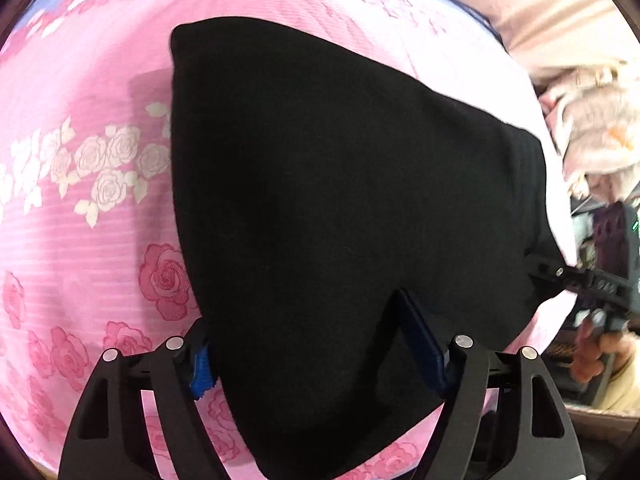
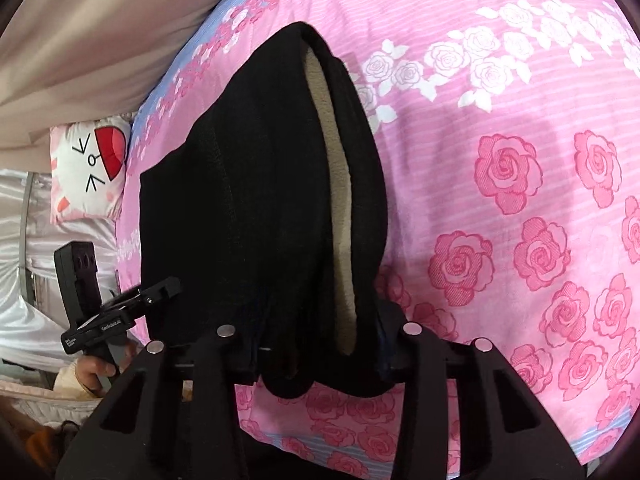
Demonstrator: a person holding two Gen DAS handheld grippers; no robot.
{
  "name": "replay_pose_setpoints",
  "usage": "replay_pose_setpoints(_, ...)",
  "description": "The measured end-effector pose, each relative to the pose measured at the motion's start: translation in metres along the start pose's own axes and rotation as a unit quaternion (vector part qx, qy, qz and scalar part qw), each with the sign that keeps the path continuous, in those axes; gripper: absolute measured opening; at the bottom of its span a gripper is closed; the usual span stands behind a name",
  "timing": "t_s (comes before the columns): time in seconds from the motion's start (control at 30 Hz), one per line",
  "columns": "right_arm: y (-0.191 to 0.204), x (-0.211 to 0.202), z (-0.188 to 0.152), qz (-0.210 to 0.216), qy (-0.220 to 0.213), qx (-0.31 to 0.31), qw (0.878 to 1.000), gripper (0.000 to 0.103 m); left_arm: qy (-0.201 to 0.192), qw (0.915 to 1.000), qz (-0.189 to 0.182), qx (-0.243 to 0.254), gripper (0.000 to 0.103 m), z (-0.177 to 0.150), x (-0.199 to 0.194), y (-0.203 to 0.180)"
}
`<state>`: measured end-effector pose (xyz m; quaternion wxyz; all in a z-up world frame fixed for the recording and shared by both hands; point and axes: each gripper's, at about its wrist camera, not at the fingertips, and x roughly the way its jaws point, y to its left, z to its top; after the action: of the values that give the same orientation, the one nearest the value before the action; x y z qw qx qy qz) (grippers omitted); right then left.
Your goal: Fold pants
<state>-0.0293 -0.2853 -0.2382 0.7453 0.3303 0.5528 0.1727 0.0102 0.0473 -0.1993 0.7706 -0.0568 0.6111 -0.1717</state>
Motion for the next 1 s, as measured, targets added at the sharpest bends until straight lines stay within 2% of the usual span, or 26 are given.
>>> replay_pose_setpoints(0.03, -0.003, 0.002, -0.001, 0.004, -0.001, 0.010, 1.000, 0.056, -0.002, 0.9999, -0.012, -0.008, 0.079, 0.000, -0.001, 0.002)
replay_pose_setpoints(0.07, -0.004, 0.003, -0.001, 0.013, -0.005, 0.015, 1.000, 0.064, -0.004, 0.9995, -0.027, -0.012, 0.094, 0.000, -0.001, 0.004)
replay_pose_setpoints(0.1, 0.000, 0.005, -0.001, 0.014, -0.007, 0.013, 1.000, 0.067, -0.004, 0.9993, -0.035, -0.011, 0.098, 0.000, 0.002, 0.002)
replay_pose_setpoints(0.13, 0.003, 0.006, 0.000, 0.004, -0.007, 0.006, 1.000, 0.067, -0.001, 0.9998, -0.021, -0.003, 0.097, 0.001, 0.005, -0.003)
replay_pose_setpoints(0.2, 0.011, 0.008, 0.000, -0.015, -0.001, -0.015, 1.000, 0.053, 0.009, 0.9994, 0.019, 0.028, 0.097, -0.001, 0.011, -0.015)
replay_pose_setpoints(0.23, 0.009, 0.008, 0.000, -0.009, 0.002, -0.008, 1.000, 0.044, 0.010, 0.9990, 0.029, 0.034, 0.097, -0.002, 0.011, -0.017)
replay_pose_setpoints(0.27, 0.009, 0.006, 0.000, -0.005, -0.001, 0.000, 1.000, 0.038, 0.008, 0.9987, 0.037, 0.035, 0.090, -0.002, 0.010, -0.017)
replay_pose_setpoints(0.33, 0.015, -0.002, -0.002, -0.012, -0.009, -0.003, 1.000, 0.034, 0.004, 0.9988, 0.038, 0.031, 0.070, -0.001, 0.000, -0.015)
replay_pose_setpoints(0.37, 0.022, -0.008, -0.004, -0.013, -0.017, -0.010, 1.000, 0.032, 0.000, 0.9987, 0.040, 0.032, 0.051, -0.002, -0.007, -0.015)
replay_pose_setpoints(0.4, 0.027, -0.012, -0.005, -0.011, -0.021, -0.014, 1.000, 0.032, -0.004, 0.9984, 0.043, 0.036, 0.037, -0.002, -0.013, -0.016)
replay_pose_setpoints(0.47, 0.040, -0.024, -0.006, 0.005, -0.033, -0.021, 0.999, 0.031, -0.007, 0.9978, 0.048, 0.045, 0.034, -0.002, -0.026, -0.022)
replay_pose_setpoints(0.67, 0.074, -0.053, -0.010, 0.011, -0.058, -0.060, 0.996, 0.030, -0.030, 0.9934, 0.077, 0.080, 0.032, -0.001, -0.059, -0.035)
replay_pose_setpoints(1.0, 0.089, -0.084, -0.012, 0.034, -0.098, -0.064, 0.993, 0.030, -0.097, 0.9840, 0.097, 0.113, 0.032, 0.012, -0.107, -0.050)
